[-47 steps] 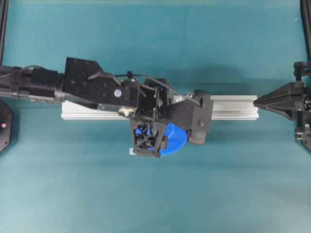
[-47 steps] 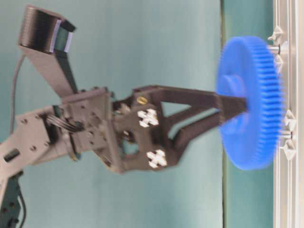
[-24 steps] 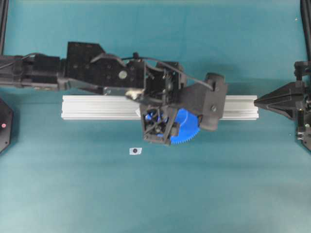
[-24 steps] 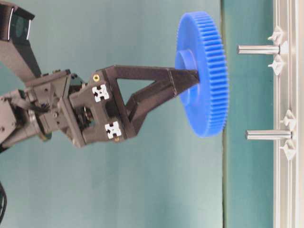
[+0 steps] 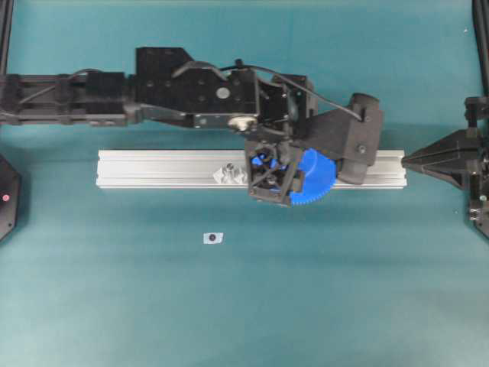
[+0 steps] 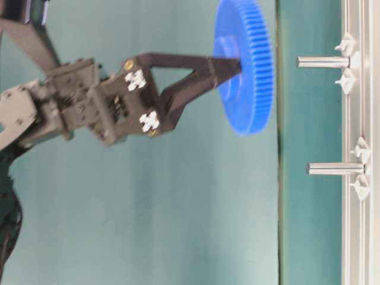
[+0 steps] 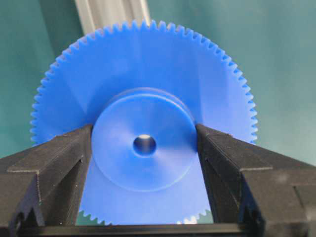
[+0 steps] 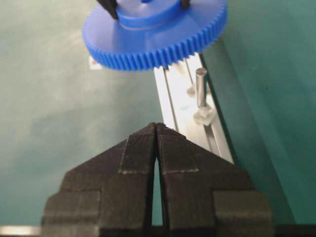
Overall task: Find the location of the shaft and insert the large gear.
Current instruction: 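Carry the gear over the rail toward the left metal shaft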
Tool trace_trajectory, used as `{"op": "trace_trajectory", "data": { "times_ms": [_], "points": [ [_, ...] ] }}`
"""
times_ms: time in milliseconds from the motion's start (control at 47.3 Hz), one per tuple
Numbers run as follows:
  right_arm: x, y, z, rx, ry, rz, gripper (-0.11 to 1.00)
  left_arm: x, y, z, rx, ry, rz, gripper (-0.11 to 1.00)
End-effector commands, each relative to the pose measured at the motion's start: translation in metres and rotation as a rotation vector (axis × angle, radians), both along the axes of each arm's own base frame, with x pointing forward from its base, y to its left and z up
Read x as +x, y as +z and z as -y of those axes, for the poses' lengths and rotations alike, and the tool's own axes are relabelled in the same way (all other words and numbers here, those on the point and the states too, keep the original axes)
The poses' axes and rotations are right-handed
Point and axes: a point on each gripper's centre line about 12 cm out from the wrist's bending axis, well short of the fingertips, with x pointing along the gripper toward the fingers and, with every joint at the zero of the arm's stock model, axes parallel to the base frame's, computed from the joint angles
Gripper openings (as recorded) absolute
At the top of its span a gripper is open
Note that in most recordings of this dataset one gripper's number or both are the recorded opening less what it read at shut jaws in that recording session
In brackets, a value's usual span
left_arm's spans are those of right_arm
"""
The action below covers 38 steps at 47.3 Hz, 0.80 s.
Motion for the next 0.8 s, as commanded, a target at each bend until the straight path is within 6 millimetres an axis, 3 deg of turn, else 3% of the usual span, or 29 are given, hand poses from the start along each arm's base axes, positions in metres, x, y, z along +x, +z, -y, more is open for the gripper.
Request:
{"op": "trace_trajectory", "data": {
  "times_ms": [0,782],
  "points": [
    [0.002,0.007,0.0,0.004,-0.004,0.017,0.01,0.004,0.026,-0.009,0.014,0.005,0.068,0.7],
    [0.002,0.008,0.001,0.004,-0.005,0.022,0.01,0.013,-0.011,-0.027,0.026,-0.004,-0.031,0.7]
  ]
}}
